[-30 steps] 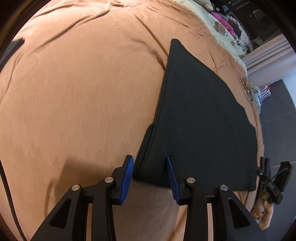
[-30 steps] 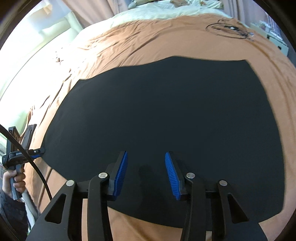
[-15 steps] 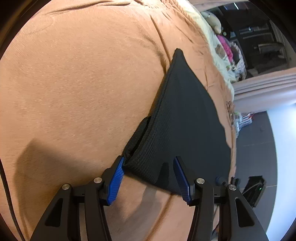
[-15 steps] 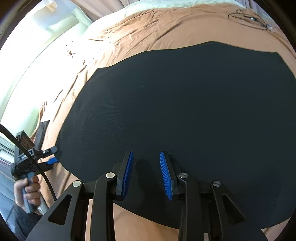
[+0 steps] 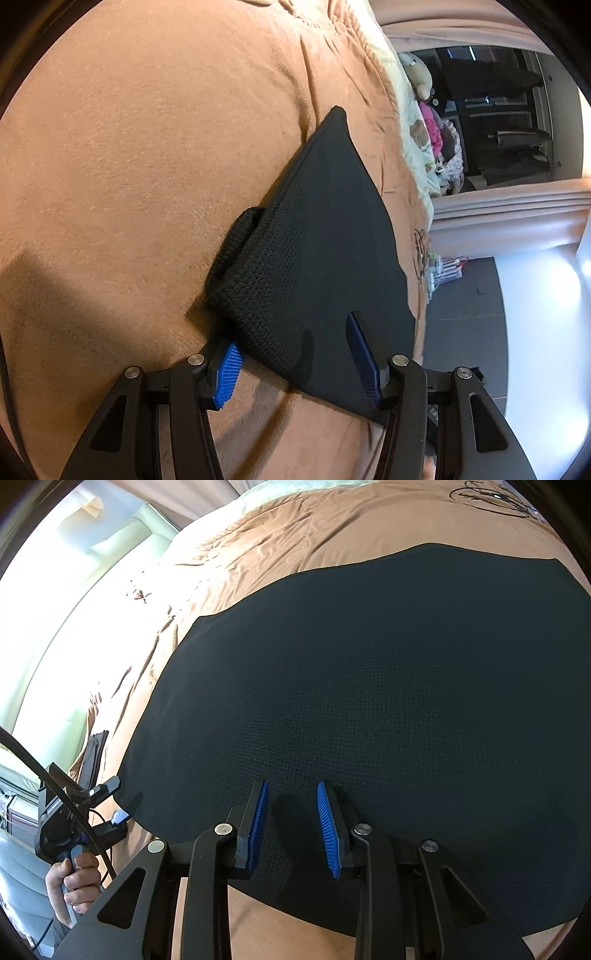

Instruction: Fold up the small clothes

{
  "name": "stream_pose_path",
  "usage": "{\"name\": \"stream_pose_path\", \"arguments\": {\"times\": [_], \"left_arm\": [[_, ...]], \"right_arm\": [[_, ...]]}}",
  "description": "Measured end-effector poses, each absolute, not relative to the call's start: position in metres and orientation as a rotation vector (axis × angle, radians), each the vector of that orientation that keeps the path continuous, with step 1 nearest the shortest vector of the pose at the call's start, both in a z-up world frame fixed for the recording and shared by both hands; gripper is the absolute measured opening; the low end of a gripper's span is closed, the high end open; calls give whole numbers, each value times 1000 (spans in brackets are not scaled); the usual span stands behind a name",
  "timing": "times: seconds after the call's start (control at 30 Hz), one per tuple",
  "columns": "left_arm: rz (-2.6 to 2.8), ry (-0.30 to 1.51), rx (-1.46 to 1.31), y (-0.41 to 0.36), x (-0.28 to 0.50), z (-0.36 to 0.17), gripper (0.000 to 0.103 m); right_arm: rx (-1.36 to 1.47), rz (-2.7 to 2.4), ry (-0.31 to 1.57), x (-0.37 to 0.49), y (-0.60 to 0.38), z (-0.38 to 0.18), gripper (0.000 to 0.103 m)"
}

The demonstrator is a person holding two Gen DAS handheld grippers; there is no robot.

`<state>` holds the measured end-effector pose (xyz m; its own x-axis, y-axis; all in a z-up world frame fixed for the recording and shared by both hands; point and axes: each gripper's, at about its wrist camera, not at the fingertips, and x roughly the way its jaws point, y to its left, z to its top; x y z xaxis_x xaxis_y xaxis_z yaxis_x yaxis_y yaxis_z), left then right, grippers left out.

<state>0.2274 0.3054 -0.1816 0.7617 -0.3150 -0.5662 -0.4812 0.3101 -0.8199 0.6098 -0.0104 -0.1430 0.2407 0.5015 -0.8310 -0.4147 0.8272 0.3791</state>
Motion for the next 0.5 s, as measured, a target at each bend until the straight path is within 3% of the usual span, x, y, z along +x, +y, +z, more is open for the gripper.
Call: {"name": "stream_pose_path", "arguments": {"times": [0.2,0.27,0.37,0.5], "left_arm": [[243,716,-1186,312,231,-174,52],[268,741,-1150,313,233,-175,33],[292,775,-1085,311,233,-174,11],[294,760,-1010,308,233,-155,6]], "right_arm": [[94,623,1161,610,-5,-140,25],[103,623,1152,608,-6,-137,23],[101,630,1151,603,-3,-140,11],[77,623,1174,592,0,-150,3]]}}
